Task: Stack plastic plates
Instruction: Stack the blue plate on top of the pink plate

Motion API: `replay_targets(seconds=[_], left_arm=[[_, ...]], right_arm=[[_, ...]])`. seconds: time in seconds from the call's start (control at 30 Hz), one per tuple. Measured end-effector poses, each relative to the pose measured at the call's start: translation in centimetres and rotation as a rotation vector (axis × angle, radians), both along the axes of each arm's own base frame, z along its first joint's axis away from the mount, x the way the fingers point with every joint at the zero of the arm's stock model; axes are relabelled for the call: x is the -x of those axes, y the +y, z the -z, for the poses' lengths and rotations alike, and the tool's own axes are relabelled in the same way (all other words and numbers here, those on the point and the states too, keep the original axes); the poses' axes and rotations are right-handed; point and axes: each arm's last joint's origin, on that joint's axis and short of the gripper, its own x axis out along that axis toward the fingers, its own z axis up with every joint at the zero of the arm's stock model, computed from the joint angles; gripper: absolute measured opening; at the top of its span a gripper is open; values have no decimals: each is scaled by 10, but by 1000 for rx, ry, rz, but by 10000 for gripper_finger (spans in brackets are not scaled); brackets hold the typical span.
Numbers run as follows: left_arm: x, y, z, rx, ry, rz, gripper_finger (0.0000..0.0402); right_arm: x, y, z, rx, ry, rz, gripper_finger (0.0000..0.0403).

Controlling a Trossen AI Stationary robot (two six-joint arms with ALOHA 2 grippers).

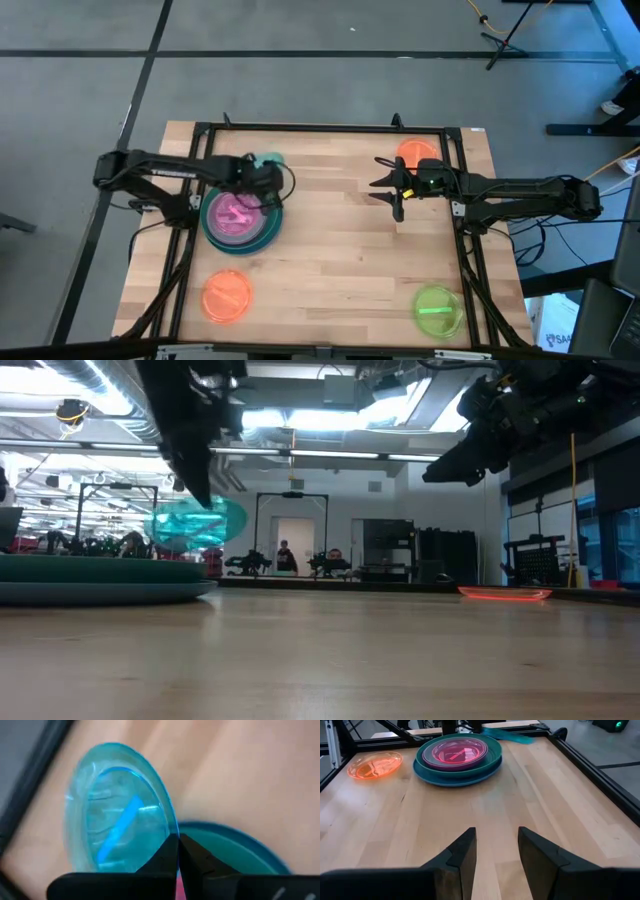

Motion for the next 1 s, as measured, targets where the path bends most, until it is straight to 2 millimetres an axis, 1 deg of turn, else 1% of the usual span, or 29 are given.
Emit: replay_targets(seconds=[0.1,0.23,0.43,0.53,0.7,0.8,0.87,1.0], left_arm=[[6,-23,-3,77,3,36,2],[16,-55,0,149,70,61,2],[32,-95,1,184,92,30,2],[41,-111,1,192,99,24,2],[51,-129,1,170,81,10,2],[55,-136,1,159,78,36,2],[56,-137,4,137,80,44,2],[62,-132,18,93,125,29,13]], right_arm=[[0,0,0,-2,3,0,138],[0,0,1,-3,6,0,138],[0,0,1,-3,7,0,138],[0,0,1,-3,6,0,138],[0,0,1,-18,5,6,138],[0,0,1,-19,5,7,138],[0,0,1,-19,5,7,138],[0,0,1,-19,5,7,138]])
